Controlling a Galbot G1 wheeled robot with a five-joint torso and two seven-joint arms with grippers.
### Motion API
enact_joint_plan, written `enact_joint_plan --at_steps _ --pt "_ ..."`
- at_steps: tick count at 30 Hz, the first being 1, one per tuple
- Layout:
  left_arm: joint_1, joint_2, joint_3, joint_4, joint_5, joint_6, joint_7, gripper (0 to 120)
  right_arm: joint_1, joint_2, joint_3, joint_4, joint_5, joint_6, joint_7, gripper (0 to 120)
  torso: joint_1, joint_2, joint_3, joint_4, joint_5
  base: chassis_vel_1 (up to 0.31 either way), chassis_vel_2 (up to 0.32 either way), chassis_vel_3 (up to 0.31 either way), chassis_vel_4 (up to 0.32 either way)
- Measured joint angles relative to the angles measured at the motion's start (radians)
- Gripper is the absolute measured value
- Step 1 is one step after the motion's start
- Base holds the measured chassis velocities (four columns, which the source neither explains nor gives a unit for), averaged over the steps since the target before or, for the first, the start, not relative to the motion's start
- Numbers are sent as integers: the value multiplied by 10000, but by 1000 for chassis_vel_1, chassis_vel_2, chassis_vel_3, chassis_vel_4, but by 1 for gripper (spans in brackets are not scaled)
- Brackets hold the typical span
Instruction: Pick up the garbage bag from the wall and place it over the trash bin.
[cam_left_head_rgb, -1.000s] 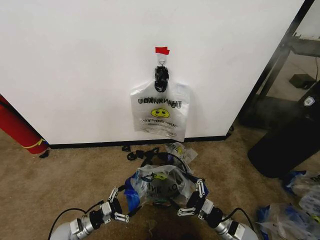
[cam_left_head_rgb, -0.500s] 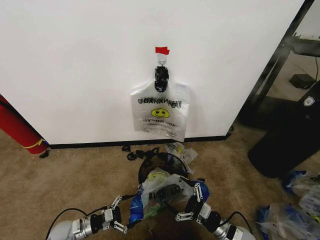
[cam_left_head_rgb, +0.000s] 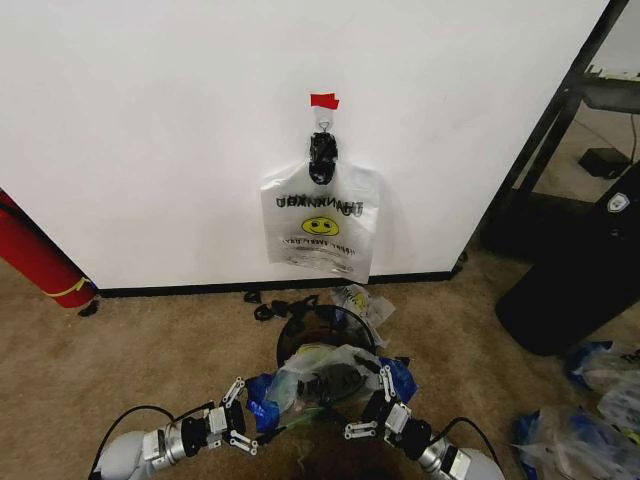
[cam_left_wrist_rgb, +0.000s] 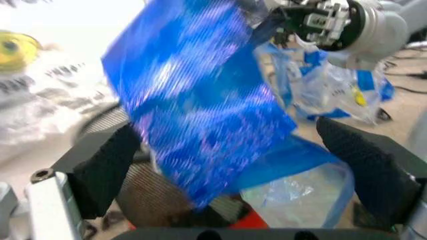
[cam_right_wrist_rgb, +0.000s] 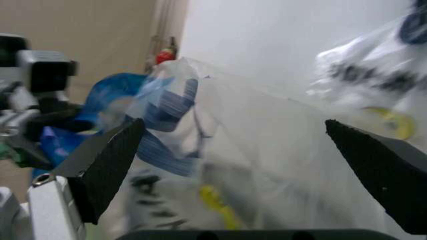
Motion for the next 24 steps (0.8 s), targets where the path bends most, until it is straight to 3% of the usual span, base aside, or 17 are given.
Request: enact_joint_plan --at_steps 8,19,24 --pt "88 -41 -20 -160 -230 49 -279 100 717 -307 -680 -90 -859 -764 2067 100 0 0 0 0 -1 0 0 0 0" --pt "241 21 -58 -91 -14 -7 68 100 2254 -227 -1762 -1149 -902 -1298 2767 100 0 0 1 0 -2 0 0 0 0" --pt "383 6 -230 -365 -612 -412 489 100 2952 20 -1896 -2023 -1059 -1312 2858 100 0 0 0 0 2 0 0 0 0"
